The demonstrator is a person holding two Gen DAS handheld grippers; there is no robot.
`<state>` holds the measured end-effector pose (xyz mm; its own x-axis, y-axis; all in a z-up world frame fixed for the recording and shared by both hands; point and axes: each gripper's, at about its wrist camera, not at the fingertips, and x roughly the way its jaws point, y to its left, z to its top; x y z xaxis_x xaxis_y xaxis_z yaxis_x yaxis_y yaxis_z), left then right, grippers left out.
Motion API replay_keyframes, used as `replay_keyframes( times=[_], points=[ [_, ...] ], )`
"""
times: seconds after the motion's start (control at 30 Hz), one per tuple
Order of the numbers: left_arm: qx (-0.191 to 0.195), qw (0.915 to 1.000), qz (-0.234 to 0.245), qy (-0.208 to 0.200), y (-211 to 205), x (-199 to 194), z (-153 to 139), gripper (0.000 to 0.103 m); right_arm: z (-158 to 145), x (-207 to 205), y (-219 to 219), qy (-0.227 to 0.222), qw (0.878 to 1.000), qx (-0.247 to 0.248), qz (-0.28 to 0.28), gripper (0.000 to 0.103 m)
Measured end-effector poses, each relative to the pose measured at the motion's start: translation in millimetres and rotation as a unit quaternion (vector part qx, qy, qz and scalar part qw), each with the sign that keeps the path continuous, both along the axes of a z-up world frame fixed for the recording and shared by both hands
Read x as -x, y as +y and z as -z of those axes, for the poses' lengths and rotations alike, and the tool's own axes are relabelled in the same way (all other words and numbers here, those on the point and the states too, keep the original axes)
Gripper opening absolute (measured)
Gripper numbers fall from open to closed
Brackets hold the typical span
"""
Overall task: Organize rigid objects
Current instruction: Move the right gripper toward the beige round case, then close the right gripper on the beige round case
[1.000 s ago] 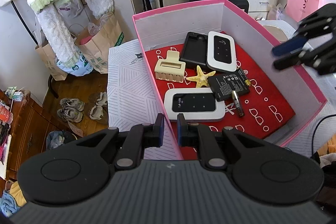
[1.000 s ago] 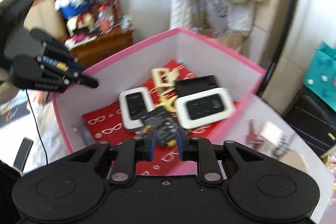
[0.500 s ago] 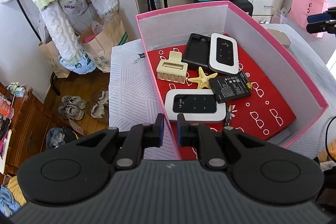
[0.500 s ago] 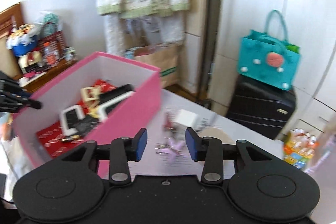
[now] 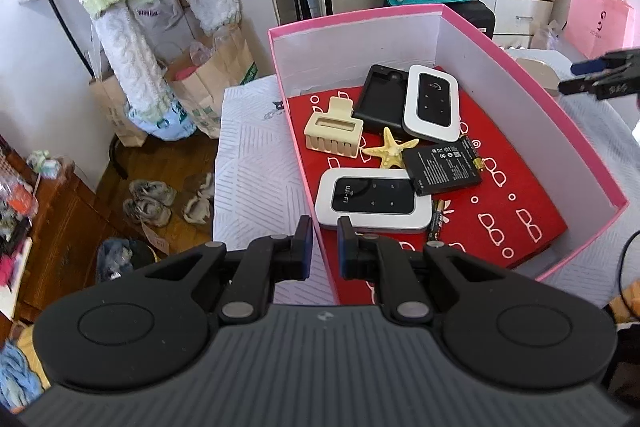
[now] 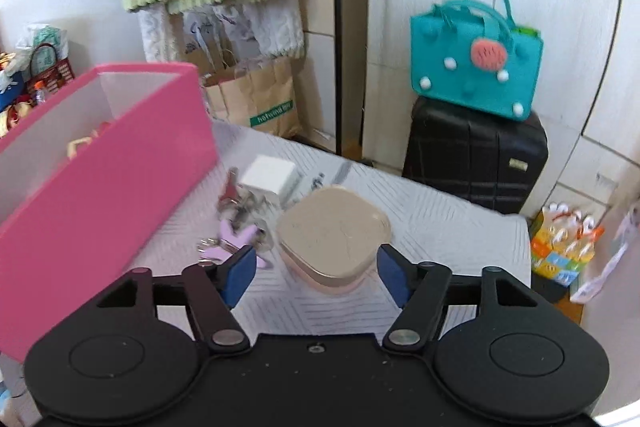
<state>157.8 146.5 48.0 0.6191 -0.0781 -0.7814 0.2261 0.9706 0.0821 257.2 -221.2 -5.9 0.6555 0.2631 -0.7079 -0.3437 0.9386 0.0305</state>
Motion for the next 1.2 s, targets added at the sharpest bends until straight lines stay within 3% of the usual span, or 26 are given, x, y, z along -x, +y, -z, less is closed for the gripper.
replay_keyframes(
  times=[0.33,0.63,1.2],
  points=[
    [-0.002,0.9998,0.020,0.005,1.4,0.9,-0.6,0.010,42.0,-18.2,5.9,-0.018,1.000,0.012,-0.021,0.083],
    [-0.001,0.9990,0.043,0.014,4.3,0.0,-2.5,0.010,44.4,-30.4,5.6,-0.035,0.999,0.009,-0.013,0.092],
    [0.018,0.9984,0.054,-0.001,12.5,4.5,0.5,0.010,42.2,-39.4,22.2,-0.071,0.997,0.036,-0.007,0.092]
  ],
)
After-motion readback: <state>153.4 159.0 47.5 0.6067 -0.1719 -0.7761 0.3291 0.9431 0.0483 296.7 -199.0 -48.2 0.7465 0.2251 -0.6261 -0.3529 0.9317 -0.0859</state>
